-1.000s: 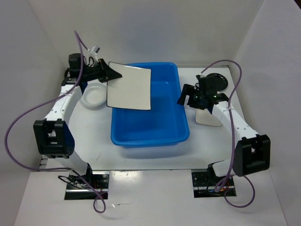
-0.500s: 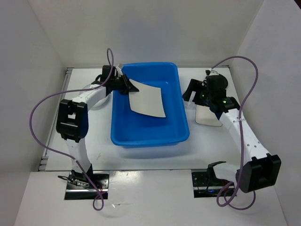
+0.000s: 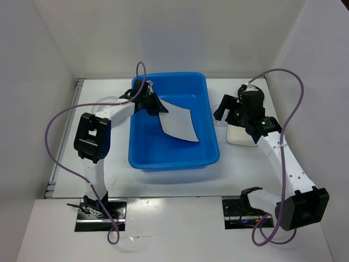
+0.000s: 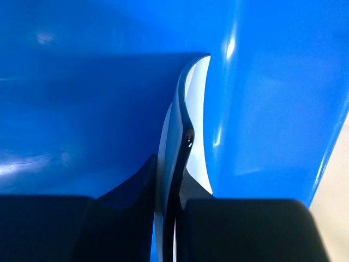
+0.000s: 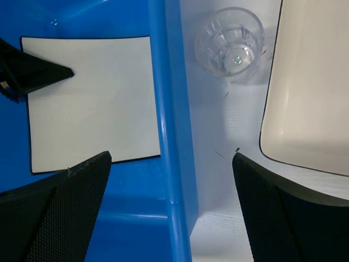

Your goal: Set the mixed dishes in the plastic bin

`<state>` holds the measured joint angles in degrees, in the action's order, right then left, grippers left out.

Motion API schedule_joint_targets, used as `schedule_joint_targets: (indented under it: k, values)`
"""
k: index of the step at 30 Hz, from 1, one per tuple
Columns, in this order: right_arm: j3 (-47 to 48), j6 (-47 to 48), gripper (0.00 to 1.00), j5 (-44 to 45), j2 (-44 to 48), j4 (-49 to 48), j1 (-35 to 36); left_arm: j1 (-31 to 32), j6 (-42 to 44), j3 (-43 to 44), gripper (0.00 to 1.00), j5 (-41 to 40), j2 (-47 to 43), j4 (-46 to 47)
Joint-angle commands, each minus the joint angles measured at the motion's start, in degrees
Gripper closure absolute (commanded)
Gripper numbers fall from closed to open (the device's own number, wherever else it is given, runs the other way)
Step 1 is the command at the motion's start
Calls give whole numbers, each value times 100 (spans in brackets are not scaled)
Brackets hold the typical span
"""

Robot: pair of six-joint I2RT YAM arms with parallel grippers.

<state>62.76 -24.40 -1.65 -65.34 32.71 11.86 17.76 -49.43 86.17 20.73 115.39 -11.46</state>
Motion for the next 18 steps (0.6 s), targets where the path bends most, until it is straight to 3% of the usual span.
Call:
schedule_joint_targets:
  k: [1, 18]
  values:
    - [-79, -12, 4, 68, 171, 60, 54, 139, -58, 365, 100, 37, 167, -57]
    - [-238, -12, 4, 16, 232, 113, 1, 342, 979, 313, 100, -2608, 774, -1613]
